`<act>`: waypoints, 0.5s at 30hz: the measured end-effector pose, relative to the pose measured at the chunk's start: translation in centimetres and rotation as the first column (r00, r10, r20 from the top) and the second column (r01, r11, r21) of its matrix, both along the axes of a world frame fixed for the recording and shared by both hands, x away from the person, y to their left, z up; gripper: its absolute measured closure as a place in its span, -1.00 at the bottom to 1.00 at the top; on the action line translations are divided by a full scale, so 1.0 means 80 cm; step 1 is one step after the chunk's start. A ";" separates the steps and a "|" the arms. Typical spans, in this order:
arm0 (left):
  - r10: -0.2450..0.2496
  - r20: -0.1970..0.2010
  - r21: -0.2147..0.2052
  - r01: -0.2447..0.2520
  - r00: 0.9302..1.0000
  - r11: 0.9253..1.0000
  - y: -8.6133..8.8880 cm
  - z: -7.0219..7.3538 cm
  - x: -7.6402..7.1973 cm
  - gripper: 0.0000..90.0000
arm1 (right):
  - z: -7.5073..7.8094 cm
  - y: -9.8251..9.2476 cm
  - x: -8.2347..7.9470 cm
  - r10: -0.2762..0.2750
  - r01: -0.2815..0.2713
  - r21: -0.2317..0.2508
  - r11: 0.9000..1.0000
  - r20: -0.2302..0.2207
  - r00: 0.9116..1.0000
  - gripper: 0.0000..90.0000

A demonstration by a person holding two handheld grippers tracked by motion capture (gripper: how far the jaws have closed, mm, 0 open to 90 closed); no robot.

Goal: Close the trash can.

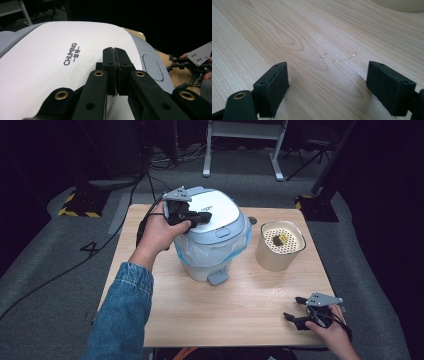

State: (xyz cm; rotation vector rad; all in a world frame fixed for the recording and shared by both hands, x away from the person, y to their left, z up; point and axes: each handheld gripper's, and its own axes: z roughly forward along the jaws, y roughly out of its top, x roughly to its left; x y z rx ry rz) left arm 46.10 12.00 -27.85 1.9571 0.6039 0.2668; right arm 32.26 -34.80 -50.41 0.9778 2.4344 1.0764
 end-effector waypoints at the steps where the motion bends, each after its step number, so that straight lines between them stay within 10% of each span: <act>1: 0.004 0.003 0.015 -0.004 1.000 1.000 -0.002 0.001 -0.001 0.97 | 0.000 0.000 0.000 0.000 0.000 0.000 1.000 0.000 1.000 -0.60; 15: 0.032 0.015 0.059 -0.033 0.999 0.998 -0.010 0.003 -0.004 0.83 | 0.000 0.002 0.000 0.005 -0.005 0.000 1.000 0.000 1.000 -0.61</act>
